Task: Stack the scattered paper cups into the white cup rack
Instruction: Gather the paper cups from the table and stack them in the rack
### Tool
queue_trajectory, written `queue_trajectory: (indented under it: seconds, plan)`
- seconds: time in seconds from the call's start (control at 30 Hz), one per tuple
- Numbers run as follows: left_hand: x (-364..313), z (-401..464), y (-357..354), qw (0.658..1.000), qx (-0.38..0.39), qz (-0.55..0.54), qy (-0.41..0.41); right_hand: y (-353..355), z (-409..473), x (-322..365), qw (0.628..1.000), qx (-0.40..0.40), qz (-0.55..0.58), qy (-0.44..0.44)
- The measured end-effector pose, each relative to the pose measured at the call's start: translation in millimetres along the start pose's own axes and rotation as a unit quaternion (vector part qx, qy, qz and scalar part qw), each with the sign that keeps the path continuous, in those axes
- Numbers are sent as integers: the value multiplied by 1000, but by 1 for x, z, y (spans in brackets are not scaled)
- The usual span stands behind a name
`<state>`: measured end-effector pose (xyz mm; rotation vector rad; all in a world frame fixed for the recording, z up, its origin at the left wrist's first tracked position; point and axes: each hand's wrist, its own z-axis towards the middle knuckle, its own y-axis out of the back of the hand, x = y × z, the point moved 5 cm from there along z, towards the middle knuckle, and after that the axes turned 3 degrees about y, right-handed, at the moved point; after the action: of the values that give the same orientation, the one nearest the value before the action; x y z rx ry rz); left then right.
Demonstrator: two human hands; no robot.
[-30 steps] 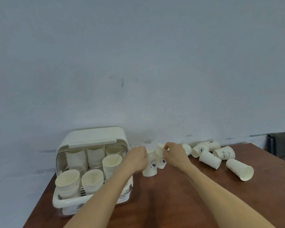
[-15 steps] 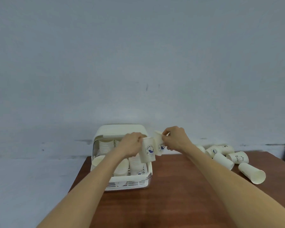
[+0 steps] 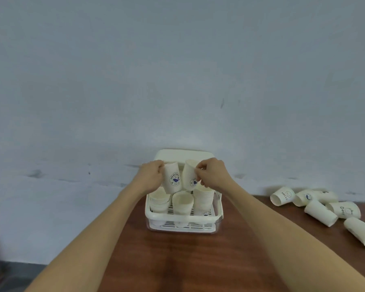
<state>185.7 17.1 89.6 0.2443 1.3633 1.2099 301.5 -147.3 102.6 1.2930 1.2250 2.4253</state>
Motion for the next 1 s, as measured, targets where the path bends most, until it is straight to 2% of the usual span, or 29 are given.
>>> queue_trajectory:
  seconds: [0.17,0.37,0.67,0.9,1.0]
  plan:
    - [35,2,-5,998,-47,13,30,-34,0,-3,999,28,-39,18]
    - [48,-3,-19,996,-83,40,18,-60,-7,-10,989,34,-134,60]
    - [56,-7,-38,990,-82,118,-14,-79,-28,-16,955,15,-278,103]
    - [64,-15,-46,986,-55,155,-9,-100,-39,-27,948,57,-303,82]
    - [68,-18,-52,986,-42,160,-10,-105,-42,-27,946,50,-310,80]
